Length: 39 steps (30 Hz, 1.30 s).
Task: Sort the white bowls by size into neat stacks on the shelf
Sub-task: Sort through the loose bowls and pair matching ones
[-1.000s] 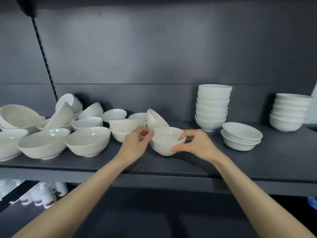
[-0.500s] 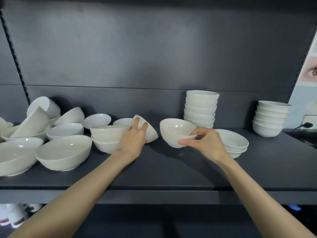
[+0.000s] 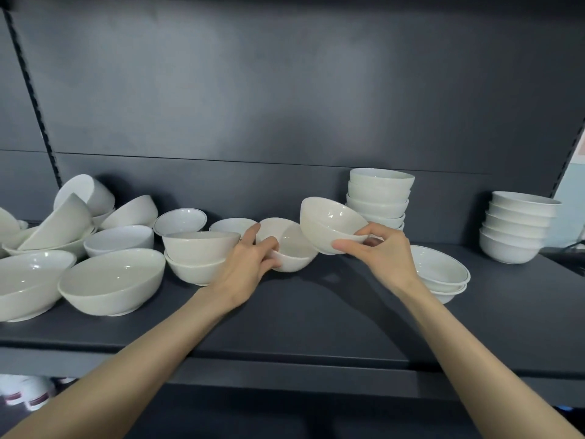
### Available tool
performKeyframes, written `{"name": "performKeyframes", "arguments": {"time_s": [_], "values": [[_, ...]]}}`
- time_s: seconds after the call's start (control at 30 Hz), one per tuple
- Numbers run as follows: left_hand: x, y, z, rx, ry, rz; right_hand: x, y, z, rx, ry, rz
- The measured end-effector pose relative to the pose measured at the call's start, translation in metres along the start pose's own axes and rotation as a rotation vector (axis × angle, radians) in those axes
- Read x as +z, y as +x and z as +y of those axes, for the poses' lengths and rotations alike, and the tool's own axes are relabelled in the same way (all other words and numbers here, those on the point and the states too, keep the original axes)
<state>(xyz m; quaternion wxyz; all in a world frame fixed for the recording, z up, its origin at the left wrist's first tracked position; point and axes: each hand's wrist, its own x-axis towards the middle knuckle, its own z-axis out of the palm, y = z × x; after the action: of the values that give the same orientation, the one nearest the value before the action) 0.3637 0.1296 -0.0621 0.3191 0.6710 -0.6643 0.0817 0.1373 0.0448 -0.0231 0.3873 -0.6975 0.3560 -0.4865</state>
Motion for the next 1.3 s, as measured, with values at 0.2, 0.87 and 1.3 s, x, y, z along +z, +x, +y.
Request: {"name": "performKeyframes", "arguments": {"time_s": [0.2, 0.87, 1.3], "values": [[-0.004, -0.013, 0.013, 0.046, -0.248, -0.031, 0.004, 0.002, -0.005, -0.021, 0.058, -0.107], [0.005, -0.024, 0.012, -0.381, -0.621, -0.073, 0.023, 0.004, 0.025, -0.049, -0.014, -0.336], [0.011, -0.024, 0.015, -0.407, -0.720, -0.113, 0.015, 0.008, 0.019, -0.009, -0.095, -0.505]]}}
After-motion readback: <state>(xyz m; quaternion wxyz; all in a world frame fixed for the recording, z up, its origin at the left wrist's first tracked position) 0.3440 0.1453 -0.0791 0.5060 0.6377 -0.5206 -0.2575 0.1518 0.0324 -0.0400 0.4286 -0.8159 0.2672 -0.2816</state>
